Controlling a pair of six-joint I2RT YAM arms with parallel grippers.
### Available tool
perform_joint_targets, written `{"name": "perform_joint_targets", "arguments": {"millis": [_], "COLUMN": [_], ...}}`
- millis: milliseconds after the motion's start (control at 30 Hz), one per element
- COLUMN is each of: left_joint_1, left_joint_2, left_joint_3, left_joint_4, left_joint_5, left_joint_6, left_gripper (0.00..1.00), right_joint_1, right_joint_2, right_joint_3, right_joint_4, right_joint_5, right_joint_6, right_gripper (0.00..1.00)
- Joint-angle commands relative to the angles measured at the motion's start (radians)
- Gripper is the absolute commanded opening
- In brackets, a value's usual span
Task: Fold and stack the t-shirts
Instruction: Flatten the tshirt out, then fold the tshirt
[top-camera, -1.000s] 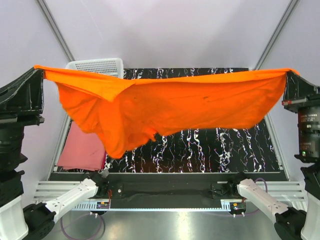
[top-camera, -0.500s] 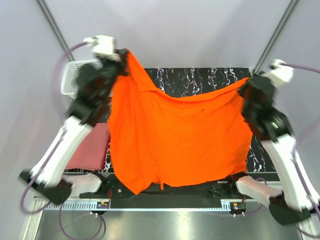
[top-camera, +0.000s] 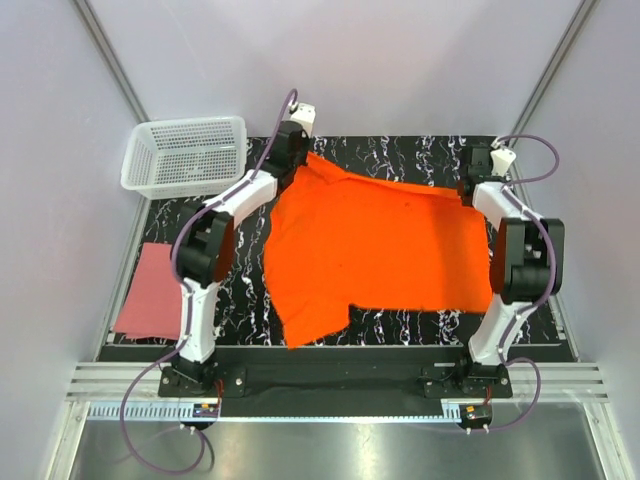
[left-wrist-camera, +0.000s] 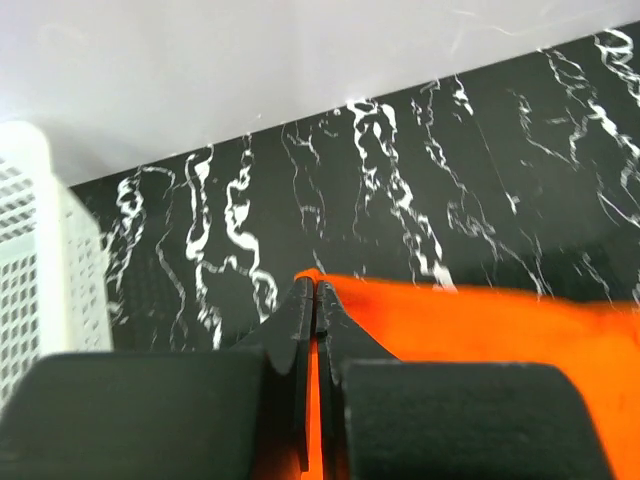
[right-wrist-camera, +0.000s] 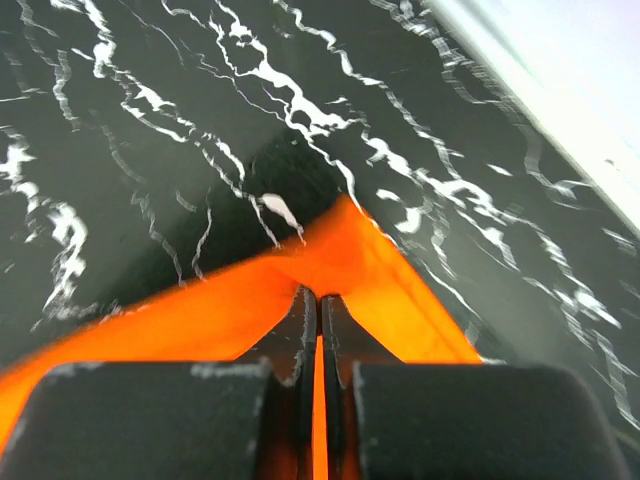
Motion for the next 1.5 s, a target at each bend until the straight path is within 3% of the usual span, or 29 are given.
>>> {"name": "perform_joint_targets", "arguments": {"millis": [0, 367, 833, 1133, 1467], "left_joint_1": [0.014, 0.014, 0.039, 0.05, 0.053], "left_joint_2": [0.02, 0.011, -0.217, -0.271, -0.325], "left_joint_3": [0.131, 0.052, -0.152, -0.241, -0.366], "left_joint_4": [0.152, 0.163, -0.158, -0.265, -0.279], "left_joint_5": [-0.02, 0.029, 0.029, 0.116, 0.155], "left_joint_6": [-0.004, -0.063, -0.395, -0.506, -0.642], "left_gripper": [0.0, 0.0, 0.0, 0.0, 0.0], "right_joint_1": [-0.03, -0.082, -0.159, -0.173, -0.184], "right_joint_2": [0.065, 0.194, 0.181, 0.199, 0.22], "right_joint_3": [0.095, 0.172, 0.242, 0.239, 0.271], "right_joint_4": [0.127, 0.13, 0.046, 0.007, -0.003], "right_joint_5": [-0.114, -0.235, -0.388, -0.462, -0.48], "right_joint_6": [-0.01, -0.004, -0.038, -0.023, -0.027], "right_gripper": [0.0, 0.0, 0.0, 0.0, 0.0]}}
